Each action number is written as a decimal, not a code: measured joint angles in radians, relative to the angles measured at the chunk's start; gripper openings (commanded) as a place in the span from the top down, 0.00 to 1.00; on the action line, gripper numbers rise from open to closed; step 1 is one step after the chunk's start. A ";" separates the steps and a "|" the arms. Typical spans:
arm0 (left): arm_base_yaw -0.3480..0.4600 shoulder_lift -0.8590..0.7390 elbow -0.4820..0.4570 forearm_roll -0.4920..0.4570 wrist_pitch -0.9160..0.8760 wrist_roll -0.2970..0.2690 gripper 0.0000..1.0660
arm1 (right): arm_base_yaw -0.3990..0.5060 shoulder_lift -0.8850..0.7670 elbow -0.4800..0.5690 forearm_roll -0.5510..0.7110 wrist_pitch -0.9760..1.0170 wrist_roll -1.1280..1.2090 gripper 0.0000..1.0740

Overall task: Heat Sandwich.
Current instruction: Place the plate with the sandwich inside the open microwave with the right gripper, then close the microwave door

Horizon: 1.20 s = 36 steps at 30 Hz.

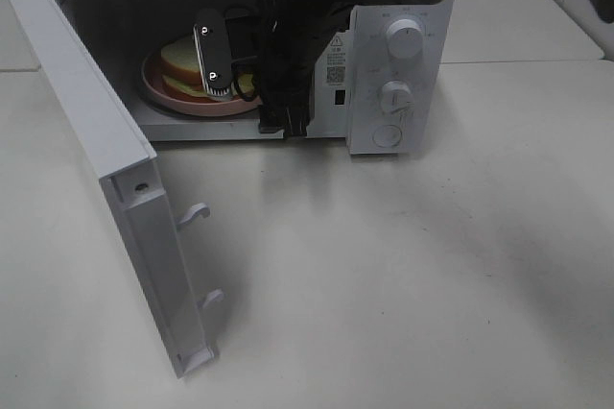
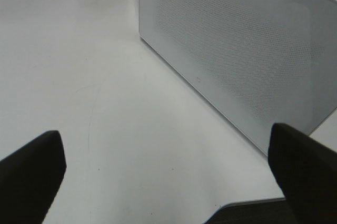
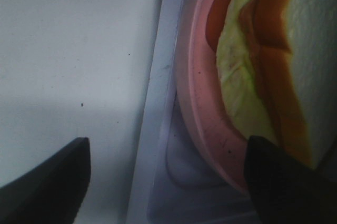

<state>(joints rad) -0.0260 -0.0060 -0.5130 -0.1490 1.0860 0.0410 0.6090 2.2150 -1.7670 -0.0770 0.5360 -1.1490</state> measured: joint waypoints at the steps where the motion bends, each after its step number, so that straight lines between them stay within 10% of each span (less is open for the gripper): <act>1: 0.000 0.000 0.000 0.000 0.000 0.000 0.09 | 0.000 -0.025 0.034 0.000 -0.005 0.000 0.29; 36: 0.000 0.000 0.000 0.000 0.000 0.000 0.09 | 0.027 -0.430 0.626 0.047 -0.176 -0.005 0.29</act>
<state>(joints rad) -0.0260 -0.0060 -0.5130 -0.1490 1.0860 0.0410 0.6360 1.7850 -1.1410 -0.0300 0.3600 -1.1540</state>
